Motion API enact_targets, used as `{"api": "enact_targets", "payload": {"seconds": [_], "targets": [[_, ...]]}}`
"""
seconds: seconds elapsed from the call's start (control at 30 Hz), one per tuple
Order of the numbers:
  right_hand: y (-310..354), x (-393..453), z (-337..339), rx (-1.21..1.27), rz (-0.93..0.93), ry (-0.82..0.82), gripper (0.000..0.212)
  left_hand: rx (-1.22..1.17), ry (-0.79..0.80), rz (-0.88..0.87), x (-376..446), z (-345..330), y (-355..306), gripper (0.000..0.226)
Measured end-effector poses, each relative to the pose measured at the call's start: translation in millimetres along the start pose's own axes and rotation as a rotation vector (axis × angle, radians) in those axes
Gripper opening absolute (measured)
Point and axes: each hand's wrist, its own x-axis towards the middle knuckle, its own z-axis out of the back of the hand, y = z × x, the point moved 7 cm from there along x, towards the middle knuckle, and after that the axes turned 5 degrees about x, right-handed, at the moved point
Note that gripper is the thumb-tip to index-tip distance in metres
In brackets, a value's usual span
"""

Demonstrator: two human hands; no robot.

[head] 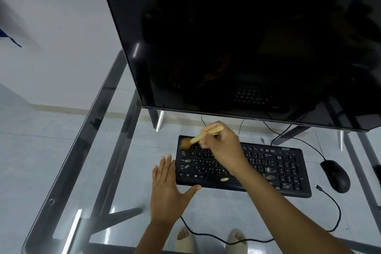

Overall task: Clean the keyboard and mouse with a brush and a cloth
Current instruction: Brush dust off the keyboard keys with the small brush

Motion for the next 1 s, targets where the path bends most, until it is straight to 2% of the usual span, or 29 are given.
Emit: {"api": "enact_targets", "payload": {"seconds": [0.03, 0.07, 0.17, 0.2, 0.27, 0.3, 0.33, 0.4, 0.47, 0.5, 0.53, 0.6, 0.67, 0.77, 0.8, 0.83, 0.9, 0.93, 1.0], "targets": [[-3.0, -2.4, -8.2, -0.037, -0.030, 0.085, 0.006, 0.001, 0.000, 0.001, -0.4, 0.1, 0.9, 0.100], [-2.6, -3.6, -9.1, -0.086, -0.009, 0.089, 0.006, 0.002, 0.000, 0.002, -0.7, 0.0, 0.7, 0.101], [8.0, -0.4, 11.8, -0.131, 0.130, -0.123, 0.009, 0.003, 0.000, 0.007, -0.3, 0.2, -1.5, 0.100], [6.8, 1.5, 12.7, -0.103, 0.107, -0.100, 0.008, 0.002, 0.001, 0.005, 0.6, -0.1, -2.5, 0.100], [-0.3, -0.3, -1.3, -0.094, 0.021, 0.067, 0.006, 0.012, 0.006, 0.004, -0.5, 0.1, -0.8, 0.100], [-0.7, -1.6, -3.6, -0.152, 0.031, 0.077, 0.006, 0.012, 0.005, 0.007, -0.5, 0.2, 0.3, 0.100], [0.9, -1.8, -0.4, -0.189, 0.061, 0.019, 0.007, 0.013, 0.007, 0.010, -0.9, 0.6, 0.8, 0.100], [-2.0, -1.0, 14.3, -0.109, 0.046, -0.111, 0.008, 0.015, 0.013, 0.013, -1.2, -0.2, -1.2, 0.100], [-12.2, -0.6, 9.8, 0.036, -0.079, -0.025, 0.005, 0.016, 0.007, 0.012, -0.6, 0.5, -2.1, 0.100], [-14.6, -2.4, 4.4, 0.021, -0.100, 0.038, 0.004, 0.015, 0.004, 0.010, -0.6, 0.7, -2.4, 0.100], [-14.5, -4.0, 2.3, -0.051, -0.074, 0.048, 0.004, 0.014, 0.001, 0.008, -0.8, 1.4, -1.9, 0.099], [-3.7, -6.0, 12.0, -0.160, 0.061, -0.090, 0.005, 0.010, -0.005, 0.001, -1.4, 2.2, -2.2, 0.098], [3.7, -6.1, 19.7, -0.150, 0.145, -0.145, 0.007, 0.006, -0.009, -0.004, -1.0, 2.6, -3.6, 0.097], [-3.6, -7.0, 6.0, -0.198, 0.063, 0.066, 0.009, 0.015, 0.006, 0.004, -0.3, 1.2, -2.4, 0.099], [-2.4, -8.5, 5.5, -0.292, 0.110, 0.074, 0.010, 0.019, 0.010, 0.009, -0.5, 0.9, -1.9, 0.099], [2.7, -9.3, 9.6, -0.363, 0.173, 0.008, 0.010, 0.022, 0.015, 0.012, -0.7, 0.6, -1.7, 0.099], [14.0, -12.7, 18.8, -0.360, 0.279, -0.099, 0.011, 0.021, 0.012, 0.011, -0.6, 1.1, -2.6, 0.099], [14.0, -14.5, 18.3, -0.332, 0.276, -0.079, 0.011, 0.022, 0.011, 0.009, -0.4, 1.2, -2.4, 0.099], [7.3, -18.7, 7.6, -0.349, 0.197, 0.081, 0.010, 0.026, 0.011, 0.005, -0.7, 1.3, -1.9, 0.099]]}}
